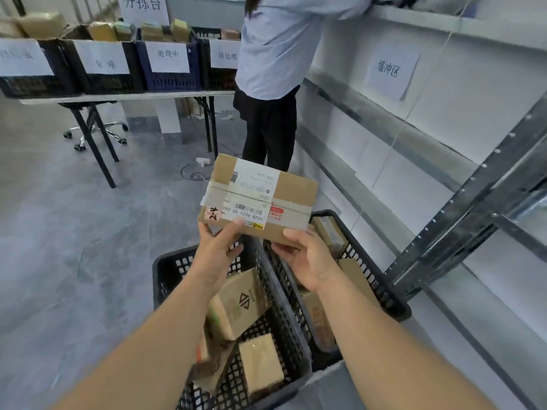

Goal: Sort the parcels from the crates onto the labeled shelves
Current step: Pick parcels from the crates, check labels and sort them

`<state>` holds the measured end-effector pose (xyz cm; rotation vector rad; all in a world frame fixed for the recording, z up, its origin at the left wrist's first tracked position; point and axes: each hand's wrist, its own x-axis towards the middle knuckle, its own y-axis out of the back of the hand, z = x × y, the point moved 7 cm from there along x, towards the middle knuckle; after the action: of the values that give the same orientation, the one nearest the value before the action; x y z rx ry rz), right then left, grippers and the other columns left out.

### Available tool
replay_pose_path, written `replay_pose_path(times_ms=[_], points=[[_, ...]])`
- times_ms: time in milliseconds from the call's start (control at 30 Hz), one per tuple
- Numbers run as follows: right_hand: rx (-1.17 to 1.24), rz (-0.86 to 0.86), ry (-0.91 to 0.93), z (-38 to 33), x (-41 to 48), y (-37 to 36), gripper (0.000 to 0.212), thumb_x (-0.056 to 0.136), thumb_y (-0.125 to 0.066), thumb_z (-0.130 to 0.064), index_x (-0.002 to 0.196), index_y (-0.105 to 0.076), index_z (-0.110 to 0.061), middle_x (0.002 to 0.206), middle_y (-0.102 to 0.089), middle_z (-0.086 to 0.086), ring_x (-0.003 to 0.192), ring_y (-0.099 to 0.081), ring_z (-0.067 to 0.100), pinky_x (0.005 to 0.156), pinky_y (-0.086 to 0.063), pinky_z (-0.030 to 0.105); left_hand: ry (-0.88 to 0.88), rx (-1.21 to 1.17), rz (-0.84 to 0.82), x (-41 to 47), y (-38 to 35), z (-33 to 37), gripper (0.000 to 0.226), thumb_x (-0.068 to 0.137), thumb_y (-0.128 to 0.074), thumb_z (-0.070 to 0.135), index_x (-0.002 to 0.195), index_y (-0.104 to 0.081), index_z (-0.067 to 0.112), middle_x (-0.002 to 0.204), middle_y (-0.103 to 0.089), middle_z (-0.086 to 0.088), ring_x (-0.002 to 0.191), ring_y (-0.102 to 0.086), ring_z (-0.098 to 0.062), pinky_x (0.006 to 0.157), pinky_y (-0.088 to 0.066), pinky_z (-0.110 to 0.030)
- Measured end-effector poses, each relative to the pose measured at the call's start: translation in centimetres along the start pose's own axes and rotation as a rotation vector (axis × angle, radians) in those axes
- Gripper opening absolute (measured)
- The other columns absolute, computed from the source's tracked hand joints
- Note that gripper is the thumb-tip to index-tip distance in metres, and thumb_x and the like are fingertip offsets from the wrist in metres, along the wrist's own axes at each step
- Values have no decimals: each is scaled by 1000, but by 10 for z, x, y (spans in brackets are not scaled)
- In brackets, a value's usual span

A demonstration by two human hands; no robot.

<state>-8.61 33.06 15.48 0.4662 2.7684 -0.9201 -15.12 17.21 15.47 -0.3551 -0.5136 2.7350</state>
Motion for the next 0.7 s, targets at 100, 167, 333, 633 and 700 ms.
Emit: replay_pose_path(times_ms=[100,167,333,633,700], points=[[27,44,20,1,-10,11,52,82,-65,-3,132,-53,-5,126,-62,21,110,-62,32,84,-58,37,24,-30,-112,0,-33,-3,72,80,-69,20,139,-32,36,122,-66,0,114,-61,-21,101,-45,-42],[42,78,-2,1,-17,16,66,76,-71,-3,137,-44,-4,128,-59,24,105,-64,34,77,-59,37,27,-3,-167,-2,-48,-6,72,78,-69,20,138,-34,35,120,-67,0,114,-61,-22,99,-46,-41],[-361,124,-12,-21,-42,35,79,67,-81,-19,135,-41,-17,123,-63,8,112,-63,26,97,-51,42,-17,7,-217,-3,-72,15,60,91,-60,11,141,-37,35,114,-69,-1,107,-60,-23,94,-48,-47],[-772,191,205,-100,-132,74,104,65,-81,-35,149,-20,-39,150,-35,5,132,-43,20,100,-40,35,-86,291,-414,-25,-111,37,64,86,-65,16,138,-42,46,116,-66,0,111,-61,-21,89,-49,-45],[-815,185,250,-110,-157,80,96,69,-82,-31,146,-26,-42,152,-34,6,133,-43,20,100,-39,34,-74,350,-494,-44,-131,30,72,79,-70,23,139,-40,47,118,-65,0,112,-61,-21,90,-48,-45]])
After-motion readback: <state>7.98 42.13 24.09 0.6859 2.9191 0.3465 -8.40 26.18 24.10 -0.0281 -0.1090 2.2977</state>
